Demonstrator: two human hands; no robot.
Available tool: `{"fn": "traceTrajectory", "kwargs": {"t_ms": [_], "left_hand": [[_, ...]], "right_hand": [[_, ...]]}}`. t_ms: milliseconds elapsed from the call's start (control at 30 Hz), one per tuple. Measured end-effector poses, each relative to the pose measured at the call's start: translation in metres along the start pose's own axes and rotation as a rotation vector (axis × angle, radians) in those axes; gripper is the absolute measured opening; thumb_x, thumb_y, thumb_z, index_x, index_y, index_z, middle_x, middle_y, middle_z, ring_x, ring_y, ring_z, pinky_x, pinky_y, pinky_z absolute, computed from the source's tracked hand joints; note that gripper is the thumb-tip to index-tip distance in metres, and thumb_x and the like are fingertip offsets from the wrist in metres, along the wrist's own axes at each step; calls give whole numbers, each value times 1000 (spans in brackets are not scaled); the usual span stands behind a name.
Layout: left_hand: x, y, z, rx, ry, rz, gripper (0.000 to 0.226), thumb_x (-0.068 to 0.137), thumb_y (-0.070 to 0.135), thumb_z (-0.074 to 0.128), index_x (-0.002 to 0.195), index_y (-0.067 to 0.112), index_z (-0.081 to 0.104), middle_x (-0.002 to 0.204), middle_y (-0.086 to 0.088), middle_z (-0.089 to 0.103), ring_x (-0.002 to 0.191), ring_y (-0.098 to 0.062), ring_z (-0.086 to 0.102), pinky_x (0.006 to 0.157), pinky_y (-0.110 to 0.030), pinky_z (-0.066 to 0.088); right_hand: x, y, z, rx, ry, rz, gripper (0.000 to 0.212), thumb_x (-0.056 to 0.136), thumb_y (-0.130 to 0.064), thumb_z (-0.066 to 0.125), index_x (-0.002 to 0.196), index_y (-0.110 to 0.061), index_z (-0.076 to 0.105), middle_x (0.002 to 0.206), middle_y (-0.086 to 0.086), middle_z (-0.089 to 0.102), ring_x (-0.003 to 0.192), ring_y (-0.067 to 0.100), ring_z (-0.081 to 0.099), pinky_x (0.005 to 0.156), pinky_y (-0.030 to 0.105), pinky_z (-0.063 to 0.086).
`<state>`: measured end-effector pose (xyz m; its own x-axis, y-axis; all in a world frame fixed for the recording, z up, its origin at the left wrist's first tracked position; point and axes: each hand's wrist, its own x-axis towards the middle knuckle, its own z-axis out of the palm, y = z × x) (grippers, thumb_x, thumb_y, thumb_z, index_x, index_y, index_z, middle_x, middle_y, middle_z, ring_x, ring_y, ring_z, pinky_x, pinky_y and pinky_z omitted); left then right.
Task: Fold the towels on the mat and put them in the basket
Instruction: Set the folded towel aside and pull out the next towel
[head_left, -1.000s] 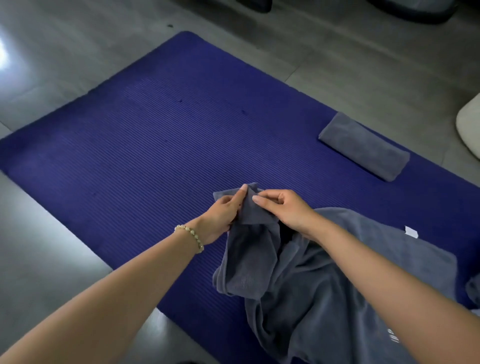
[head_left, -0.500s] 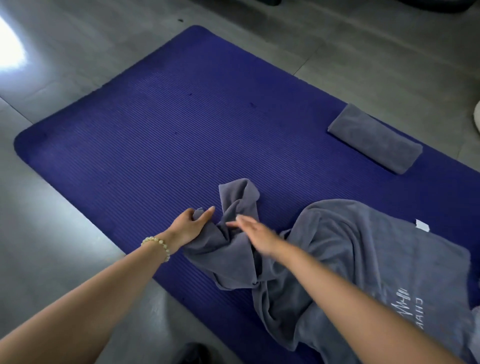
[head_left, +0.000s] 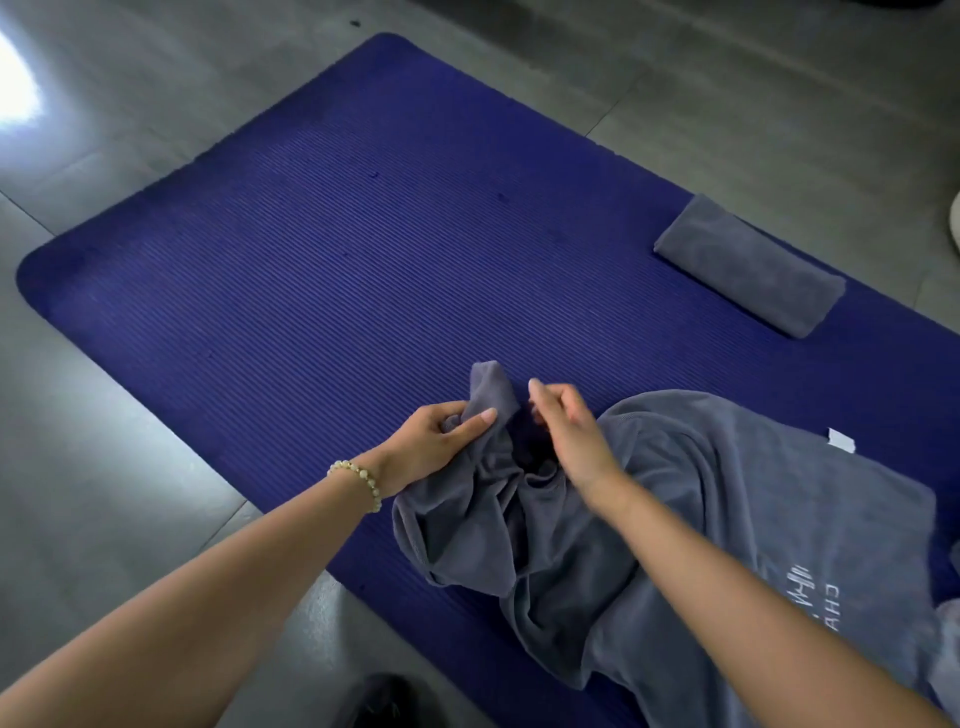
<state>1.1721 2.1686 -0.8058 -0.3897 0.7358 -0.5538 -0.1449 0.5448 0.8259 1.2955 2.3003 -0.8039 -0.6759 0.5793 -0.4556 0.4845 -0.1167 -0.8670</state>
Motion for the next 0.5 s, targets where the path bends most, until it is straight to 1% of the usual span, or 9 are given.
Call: {"fn": "traceTrajectory", "kwargs": {"t_ms": [67,100,133,233,300,367,400,467,500], "left_hand": [[-5,19,1,-31,-107,46,35,94,40,54,107,10,68,99,-6,74,93,-17,71,88,-32,56],[-8,29,1,-52,-173,59,35,94,39,54,108,10,68,102,-6,74,95,-19,70,88,-32,56],[-10,38,1,-55,-244,64,35,94,38,54,109,10,68,104,-6,73,97,-20,70,88,-32,56],[-16,62,-3,13,-407,48,40,90,43,56,107,10,69,107,-7,72,100,-24,69,90,-35,54],[-16,71,-9,33,-415,43,44,86,46,57,105,9,70,106,-8,73,99,-25,69,88,-36,55],[-17,75,-17,26,-293,72,38,86,45,56,101,14,71,100,-4,74,94,-20,71,80,-30,56],[-15,73,-23,10,-193,90,35,88,44,55,99,17,72,97,-1,75,92,-17,71,78,-27,56],[-10,65,-35,-23,49,98,32,92,45,52,100,21,72,93,5,74,90,-10,70,78,-24,55],[-6,58,-43,14,171,97,33,93,47,50,103,22,70,93,7,73,91,-9,68,81,-24,53]], "right_hand": [[10,-8,-12,77,-95,124,78,73,-76,51,128,-20,49,126,-6,56,113,5,52,98,22,39],[15,-12,-16,149,-162,215,96,63,-85,51,134,-21,48,132,-3,56,121,9,52,105,29,38],[15,-16,-20,220,-223,286,102,60,-89,50,134,-18,51,130,1,60,122,14,55,108,34,38],[12,-28,-33,377,-348,376,82,77,-79,35,110,-10,66,114,8,69,114,20,61,108,35,38],[9,-36,-42,495,-436,385,79,85,-73,29,98,-11,76,112,10,70,110,22,65,107,37,39],[8,-47,-51,464,-488,358,66,91,-65,30,94,-21,79,110,5,72,106,17,67,103,36,42],[10,-51,-56,397,-481,358,57,93,-60,33,98,-25,77,111,2,72,106,15,67,100,34,44],[20,-56,-69,219,-413,346,42,97,-47,41,112,-19,68,116,3,69,111,17,64,96,31,47],[27,-61,-75,110,-341,303,35,98,-40,45,112,-16,65,114,4,69,109,19,63,91,29,48]]}}
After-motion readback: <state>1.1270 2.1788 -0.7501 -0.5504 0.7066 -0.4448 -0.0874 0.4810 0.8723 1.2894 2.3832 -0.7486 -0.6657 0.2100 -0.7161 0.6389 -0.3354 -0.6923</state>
